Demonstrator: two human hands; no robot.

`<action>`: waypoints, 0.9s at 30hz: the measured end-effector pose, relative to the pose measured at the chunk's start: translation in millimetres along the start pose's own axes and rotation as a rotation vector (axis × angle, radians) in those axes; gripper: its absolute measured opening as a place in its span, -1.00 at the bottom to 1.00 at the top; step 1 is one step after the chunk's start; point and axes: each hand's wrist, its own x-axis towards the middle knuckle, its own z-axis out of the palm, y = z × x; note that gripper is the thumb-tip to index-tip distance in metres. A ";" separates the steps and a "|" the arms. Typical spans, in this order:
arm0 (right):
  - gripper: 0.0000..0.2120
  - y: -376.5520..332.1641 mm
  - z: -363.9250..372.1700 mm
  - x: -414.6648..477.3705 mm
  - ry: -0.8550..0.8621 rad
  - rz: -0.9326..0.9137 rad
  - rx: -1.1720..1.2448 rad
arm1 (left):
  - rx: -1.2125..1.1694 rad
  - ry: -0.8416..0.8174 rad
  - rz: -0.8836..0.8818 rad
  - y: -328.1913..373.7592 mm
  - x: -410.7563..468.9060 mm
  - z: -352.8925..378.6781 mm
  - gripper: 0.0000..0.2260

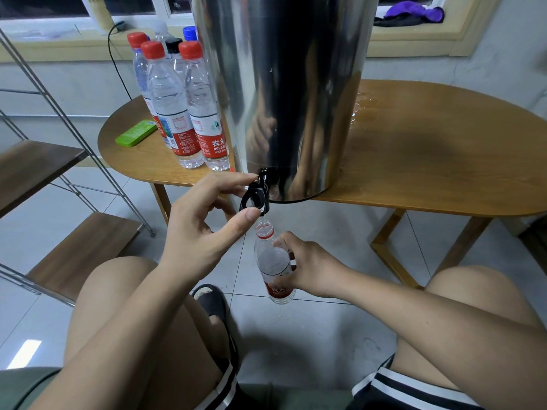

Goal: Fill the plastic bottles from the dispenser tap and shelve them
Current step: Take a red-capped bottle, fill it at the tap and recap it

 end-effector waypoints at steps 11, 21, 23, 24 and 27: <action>-0.40 0.2 -0.3 0.0 0.001 -0.006 -0.001 | 0.005 -0.002 -0.012 -2.4 -0.6 -0.7 -0.66; -0.40 0.7 0.0 0.3 -0.003 -0.006 -0.005 | -0.006 -0.006 -0.007 -0.7 -0.5 -0.4 -0.68; -0.41 0.8 0.6 0.3 0.000 -0.006 -0.001 | -0.007 -0.006 -0.006 -0.9 -0.4 -0.4 -0.68; -0.41 1.0 1.0 0.4 0.001 -0.008 0.001 | -0.005 -0.006 -0.008 -1.1 -0.5 -0.4 -0.67; -0.41 1.2 1.3 0.9 0.003 -0.009 -0.002 | 0.008 -0.002 -0.015 -2.8 -0.8 -0.8 -0.66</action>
